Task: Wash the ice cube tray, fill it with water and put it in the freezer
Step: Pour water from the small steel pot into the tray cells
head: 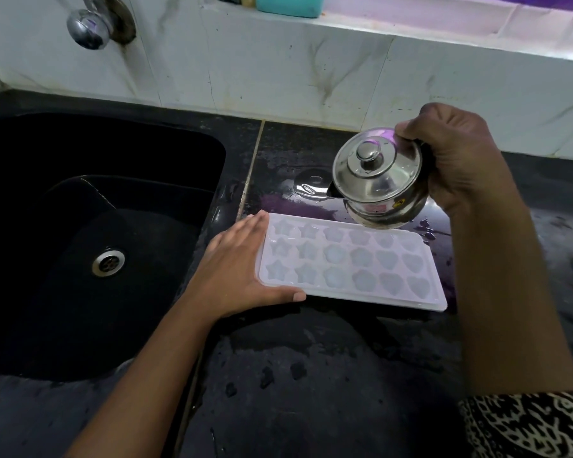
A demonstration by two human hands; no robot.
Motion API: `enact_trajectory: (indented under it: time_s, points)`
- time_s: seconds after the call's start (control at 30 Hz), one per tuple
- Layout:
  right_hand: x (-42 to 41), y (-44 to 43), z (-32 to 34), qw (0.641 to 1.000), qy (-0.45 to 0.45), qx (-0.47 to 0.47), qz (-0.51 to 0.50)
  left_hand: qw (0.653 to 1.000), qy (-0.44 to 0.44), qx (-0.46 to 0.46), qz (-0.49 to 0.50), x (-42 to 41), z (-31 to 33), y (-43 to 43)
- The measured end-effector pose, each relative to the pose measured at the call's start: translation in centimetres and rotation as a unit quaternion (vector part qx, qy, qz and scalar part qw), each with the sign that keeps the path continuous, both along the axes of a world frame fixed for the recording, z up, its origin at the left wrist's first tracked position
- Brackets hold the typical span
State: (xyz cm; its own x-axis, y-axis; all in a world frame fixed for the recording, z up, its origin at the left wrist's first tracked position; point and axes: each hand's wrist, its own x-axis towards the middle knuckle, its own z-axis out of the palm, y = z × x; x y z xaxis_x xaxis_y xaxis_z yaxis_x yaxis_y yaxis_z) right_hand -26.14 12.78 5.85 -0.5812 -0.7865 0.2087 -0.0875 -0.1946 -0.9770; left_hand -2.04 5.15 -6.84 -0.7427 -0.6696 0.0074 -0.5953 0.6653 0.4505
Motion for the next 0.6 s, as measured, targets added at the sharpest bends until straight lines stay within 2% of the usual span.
enact_trajectory:
  time_s: [0.6]
  points:
    - [0.14,0.20,-0.05,0.998,0.055,0.022,0.002,1.000,0.007,0.004,0.004,0.09,0.10,0.18]
